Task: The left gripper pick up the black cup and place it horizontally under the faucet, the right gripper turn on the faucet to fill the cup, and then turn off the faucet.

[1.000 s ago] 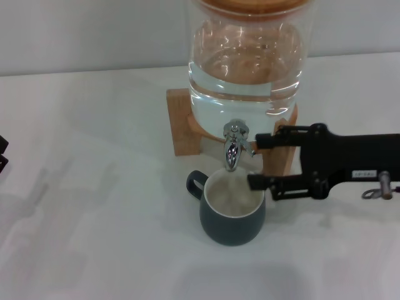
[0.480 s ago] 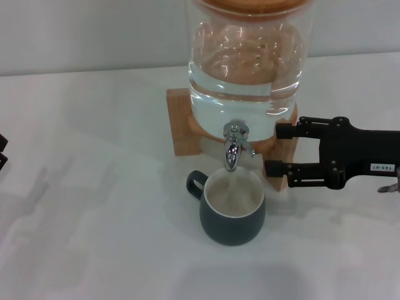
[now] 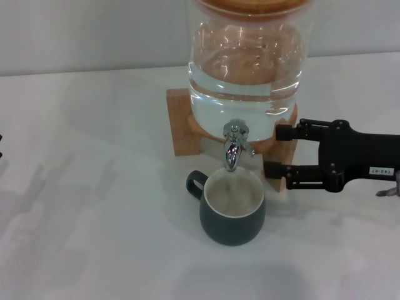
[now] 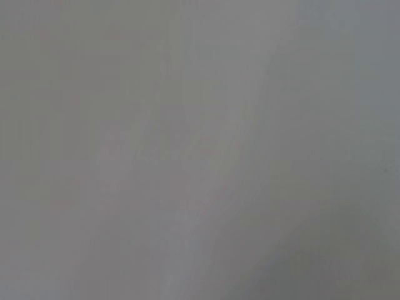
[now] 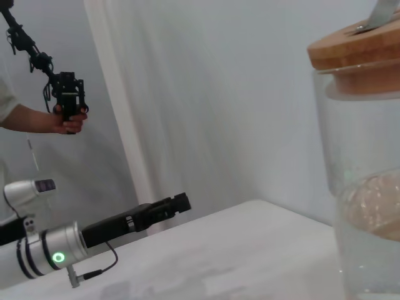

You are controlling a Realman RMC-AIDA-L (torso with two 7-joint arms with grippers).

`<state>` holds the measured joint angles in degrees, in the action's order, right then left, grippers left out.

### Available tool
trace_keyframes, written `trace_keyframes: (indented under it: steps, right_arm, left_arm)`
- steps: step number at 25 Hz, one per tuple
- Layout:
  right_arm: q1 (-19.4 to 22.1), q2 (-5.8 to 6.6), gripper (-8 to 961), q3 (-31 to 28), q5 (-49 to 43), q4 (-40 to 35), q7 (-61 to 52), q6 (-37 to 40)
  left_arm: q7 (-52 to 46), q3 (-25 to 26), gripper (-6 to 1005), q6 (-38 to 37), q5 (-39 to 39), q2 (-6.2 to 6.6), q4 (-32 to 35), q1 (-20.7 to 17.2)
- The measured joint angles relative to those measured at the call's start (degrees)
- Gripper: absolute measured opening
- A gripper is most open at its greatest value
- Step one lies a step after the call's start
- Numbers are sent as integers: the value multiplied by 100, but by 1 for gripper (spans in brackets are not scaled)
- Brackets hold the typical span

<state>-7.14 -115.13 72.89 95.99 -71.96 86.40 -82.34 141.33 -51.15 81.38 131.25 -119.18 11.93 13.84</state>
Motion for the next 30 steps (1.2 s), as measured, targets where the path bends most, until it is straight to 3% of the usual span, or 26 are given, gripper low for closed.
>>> trace_keyframes:
  steps: [10,30]
  right_arm:
    - [89,-1,795,629,96,-196,-21,634]
    - [993,-16,793,1609,-143,-1438,-160,2093]
  left_arm:
    - [0,0,787,14,6,0,20,14]
    - [8,0,787,31,-3,16,29,-71]
